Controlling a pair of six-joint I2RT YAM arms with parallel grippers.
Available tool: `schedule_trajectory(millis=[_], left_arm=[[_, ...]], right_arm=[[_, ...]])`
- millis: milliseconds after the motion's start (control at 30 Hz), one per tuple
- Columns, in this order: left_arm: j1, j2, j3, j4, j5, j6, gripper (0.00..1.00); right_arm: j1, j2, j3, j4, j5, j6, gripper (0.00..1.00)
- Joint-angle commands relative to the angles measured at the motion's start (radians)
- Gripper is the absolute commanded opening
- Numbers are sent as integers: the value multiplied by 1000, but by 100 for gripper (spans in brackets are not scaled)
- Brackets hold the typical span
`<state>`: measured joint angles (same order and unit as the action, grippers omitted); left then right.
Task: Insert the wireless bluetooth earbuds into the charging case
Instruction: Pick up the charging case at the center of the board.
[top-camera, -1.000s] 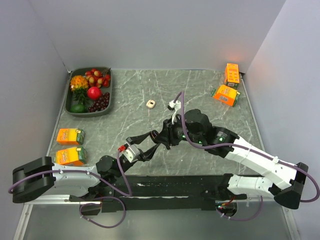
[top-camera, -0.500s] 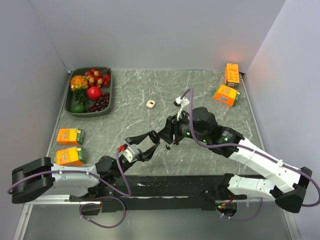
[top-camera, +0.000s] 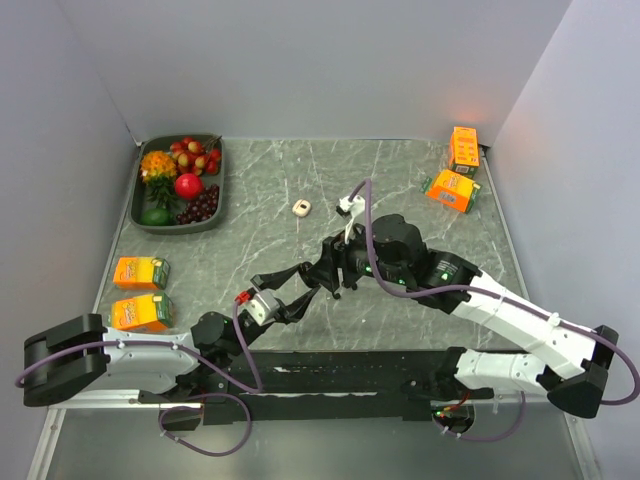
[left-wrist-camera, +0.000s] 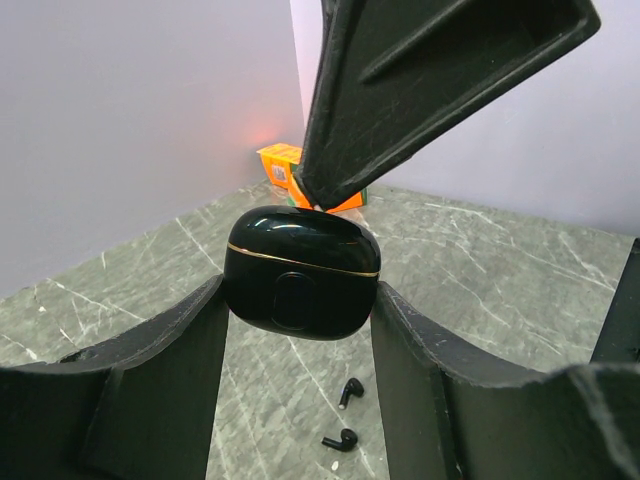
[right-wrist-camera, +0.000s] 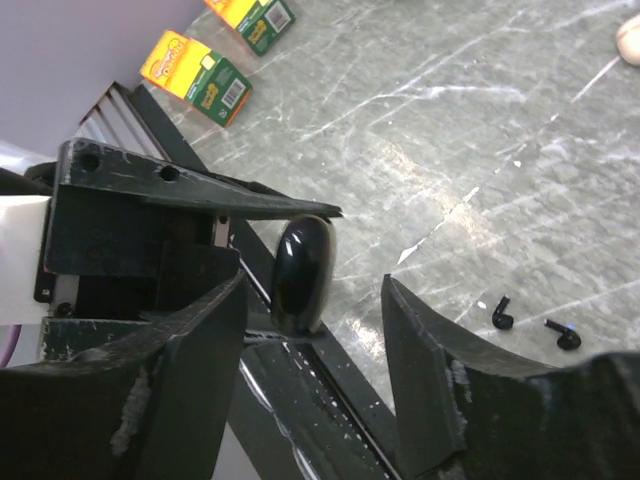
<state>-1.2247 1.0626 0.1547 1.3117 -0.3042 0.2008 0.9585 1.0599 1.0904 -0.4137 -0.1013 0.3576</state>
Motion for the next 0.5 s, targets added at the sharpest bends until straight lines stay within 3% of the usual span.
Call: schedule_trajectory(millis=[0, 467], left_arm=[[-7, 8, 31, 27, 4, -3, 1], [-9, -12, 40, 20, 4, -5, 1]], right_arm=[[19, 9, 54, 9, 20, -26, 61], [25, 54, 66, -48, 58, -29, 52]])
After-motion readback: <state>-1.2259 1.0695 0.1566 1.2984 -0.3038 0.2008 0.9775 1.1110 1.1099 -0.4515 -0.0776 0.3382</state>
